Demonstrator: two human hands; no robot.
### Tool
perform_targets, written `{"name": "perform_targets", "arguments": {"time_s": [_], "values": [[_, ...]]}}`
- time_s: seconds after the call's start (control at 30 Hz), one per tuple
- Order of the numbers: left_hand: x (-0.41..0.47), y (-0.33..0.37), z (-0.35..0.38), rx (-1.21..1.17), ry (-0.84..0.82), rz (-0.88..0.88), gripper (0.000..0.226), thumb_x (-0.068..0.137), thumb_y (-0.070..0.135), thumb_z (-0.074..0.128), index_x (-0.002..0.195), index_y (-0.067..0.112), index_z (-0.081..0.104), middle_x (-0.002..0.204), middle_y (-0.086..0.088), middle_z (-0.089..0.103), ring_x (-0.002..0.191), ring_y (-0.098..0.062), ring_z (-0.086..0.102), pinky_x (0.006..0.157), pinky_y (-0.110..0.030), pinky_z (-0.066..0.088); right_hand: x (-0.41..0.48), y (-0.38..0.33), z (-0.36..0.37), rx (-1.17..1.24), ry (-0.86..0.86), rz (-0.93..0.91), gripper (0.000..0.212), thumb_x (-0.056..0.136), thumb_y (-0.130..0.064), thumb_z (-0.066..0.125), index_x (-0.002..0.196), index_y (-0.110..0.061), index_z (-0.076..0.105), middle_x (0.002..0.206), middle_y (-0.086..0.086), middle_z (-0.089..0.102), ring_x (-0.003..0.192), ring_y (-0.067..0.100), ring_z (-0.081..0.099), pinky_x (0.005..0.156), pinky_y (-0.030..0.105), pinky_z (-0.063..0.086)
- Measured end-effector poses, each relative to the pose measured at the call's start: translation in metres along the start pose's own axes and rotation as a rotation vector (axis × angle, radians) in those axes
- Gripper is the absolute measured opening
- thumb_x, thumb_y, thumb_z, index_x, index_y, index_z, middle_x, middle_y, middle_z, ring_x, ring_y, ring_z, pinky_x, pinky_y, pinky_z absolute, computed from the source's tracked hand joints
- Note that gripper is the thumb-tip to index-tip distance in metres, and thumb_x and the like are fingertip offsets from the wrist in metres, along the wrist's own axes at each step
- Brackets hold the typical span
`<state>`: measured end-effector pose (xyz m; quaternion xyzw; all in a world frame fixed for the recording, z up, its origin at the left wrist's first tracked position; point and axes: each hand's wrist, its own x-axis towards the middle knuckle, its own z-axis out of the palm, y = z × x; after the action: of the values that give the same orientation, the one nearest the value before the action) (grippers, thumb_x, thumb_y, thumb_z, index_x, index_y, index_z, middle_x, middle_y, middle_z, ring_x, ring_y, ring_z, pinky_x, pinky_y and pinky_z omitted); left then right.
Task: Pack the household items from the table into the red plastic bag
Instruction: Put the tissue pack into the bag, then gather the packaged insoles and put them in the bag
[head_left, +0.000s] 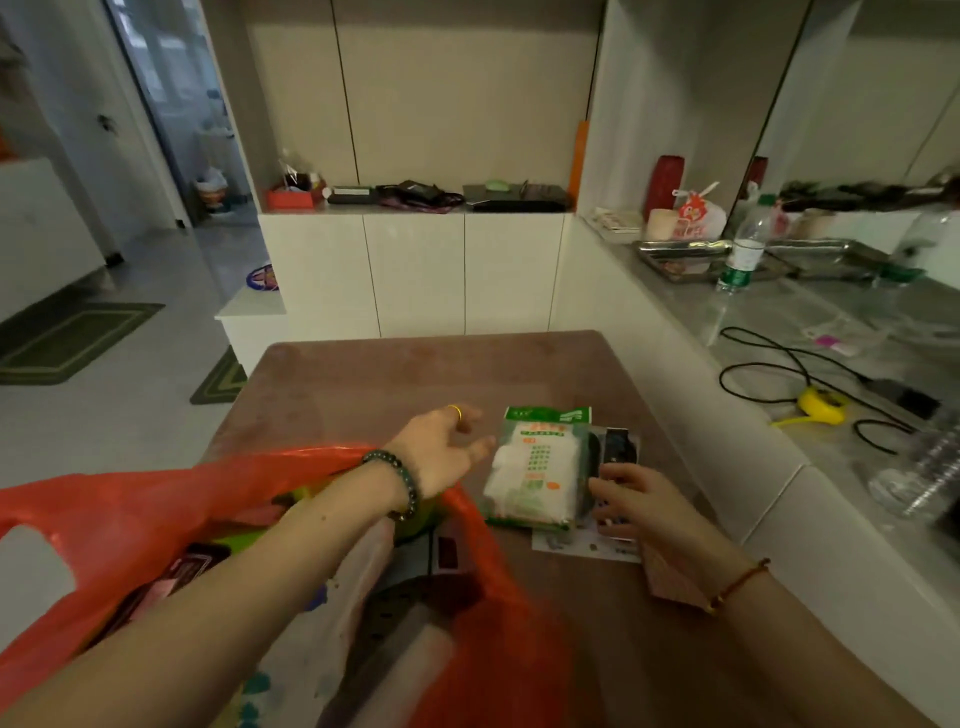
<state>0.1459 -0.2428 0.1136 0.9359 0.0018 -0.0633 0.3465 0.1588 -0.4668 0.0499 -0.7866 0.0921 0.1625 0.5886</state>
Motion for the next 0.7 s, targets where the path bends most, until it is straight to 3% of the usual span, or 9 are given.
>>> {"name": "perform_targets", "arguments": {"time_s": [0.07, 0.13, 0.17, 0.23, 0.37, 0.47, 0.53, 0.6, 0.7], "values": [[0.031, 0.001, 0.016, -0.06, -0.07, -0.061, 0.045, 0.089, 0.037, 0.052, 0.129, 0.016, 0.046, 0.129, -0.005, 0.054, 0.115, -0.02, 0.052, 0.094, -0.024, 0.039, 0.039, 0.018, 0.0, -0.048, 0.089, 0.086, 0.036, 0.088, -0.019, 0.06, 0.118, -0.005, 0.047, 0.1, 0.01, 0.053, 0.091, 0.026, 0.061, 0.074, 0.03, 0.055], [0.063, 0.001, 0.031, -0.075, -0.173, -0.136, 0.053, 0.09, 0.04, 0.049, 0.134, 0.013, 0.039, 0.135, -0.006, 0.049, 0.119, -0.021, 0.05, 0.095, -0.025, 0.038, 0.076, 0.033, 0.003, -0.095, 0.123, 0.12, 0.023, 0.086, -0.019, 0.063, 0.098, -0.005, 0.05, 0.086, 0.006, 0.055, 0.077, 0.018, 0.059, 0.061, 0.017, 0.052], [0.077, 0.0, 0.039, -0.083, -0.219, -0.179, 0.056, 0.09, 0.041, 0.048, 0.137, 0.011, 0.036, 0.138, -0.007, 0.046, 0.121, -0.022, 0.048, 0.095, -0.025, 0.038, 0.093, 0.039, 0.007, -0.098, 0.135, 0.116, 0.026, 0.084, -0.019, 0.065, 0.101, -0.003, 0.053, 0.092, 0.008, 0.059, 0.082, 0.019, 0.061, 0.066, 0.018, 0.054], [0.104, -0.003, 0.055, -0.097, -0.291, -0.261, 0.062, 0.091, 0.043, 0.045, 0.139, 0.008, 0.03, 0.142, -0.009, 0.042, 0.124, -0.024, 0.045, 0.092, -0.027, 0.037, 0.121, 0.045, 0.016, -0.093, 0.192, 0.1, 0.054, 0.082, -0.019, 0.068, 0.126, -0.001, 0.043, 0.121, 0.015, 0.058, 0.109, 0.03, 0.058, 0.091, 0.034, 0.051], [0.145, -0.014, 0.087, -0.139, -0.342, -0.415, 0.068, 0.09, 0.046, 0.045, 0.142, 0.007, 0.023, 0.145, -0.011, 0.036, 0.126, -0.028, 0.042, 0.096, -0.035, 0.04, 0.153, 0.052, 0.034, -0.276, 0.284, 0.088, 0.064, 0.077, -0.023, 0.072, 0.126, -0.003, 0.036, 0.125, 0.015, 0.057, 0.112, 0.029, 0.057, 0.088, 0.034, 0.048], [0.162, -0.022, 0.101, -0.224, -0.319, -0.524, 0.078, 0.088, 0.047, 0.049, 0.144, 0.005, 0.015, 0.15, -0.012, 0.028, 0.131, -0.029, 0.037, 0.099, -0.037, 0.039, 0.163, 0.05, 0.032, -0.198, 0.239, 0.094, 0.035, 0.083, -0.013, 0.063, 0.115, 0.0, 0.054, 0.116, 0.018, 0.064, 0.097, 0.024, 0.063, 0.068, 0.022, 0.052], [0.169, -0.029, 0.108, -0.257, -0.276, -0.572, 0.086, 0.084, 0.051, 0.053, 0.144, 0.004, 0.013, 0.152, -0.013, 0.023, 0.135, -0.03, 0.033, 0.103, -0.039, 0.036, 0.16, 0.042, 0.029, -0.048, 0.222, -0.023, 0.019, 0.086, -0.008, 0.059, 0.102, 0.001, 0.064, 0.106, 0.021, 0.068, 0.088, 0.026, 0.066, 0.068, 0.027, 0.056], [0.174, -0.035, 0.114, -0.364, -0.223, -0.573, 0.088, 0.079, 0.05, 0.061, 0.142, 0.003, 0.021, 0.148, -0.016, 0.032, 0.13, -0.031, 0.041, 0.103, -0.04, 0.04, 0.151, 0.03, 0.026, 0.089, 0.226, -0.162, 0.01, 0.087, -0.009, 0.059, 0.09, -0.002, 0.066, 0.095, 0.021, 0.069, 0.082, 0.029, 0.067, 0.068, 0.036, 0.057], [0.175, -0.039, 0.115, -0.647, -0.18, -0.517, 0.06, 0.071, 0.037, 0.072, 0.12, 0.006, 0.055, 0.123, -0.012, 0.062, 0.099, -0.026, 0.063, 0.077, -0.035, 0.054, 0.141, 0.018, 0.019, 0.332, 0.125, -0.231, 0.012, 0.086, -0.012, 0.061, 0.077, -0.016, 0.066, 0.079, 0.007, 0.072, 0.074, 0.026, 0.07, 0.067, 0.038, 0.06]]}}
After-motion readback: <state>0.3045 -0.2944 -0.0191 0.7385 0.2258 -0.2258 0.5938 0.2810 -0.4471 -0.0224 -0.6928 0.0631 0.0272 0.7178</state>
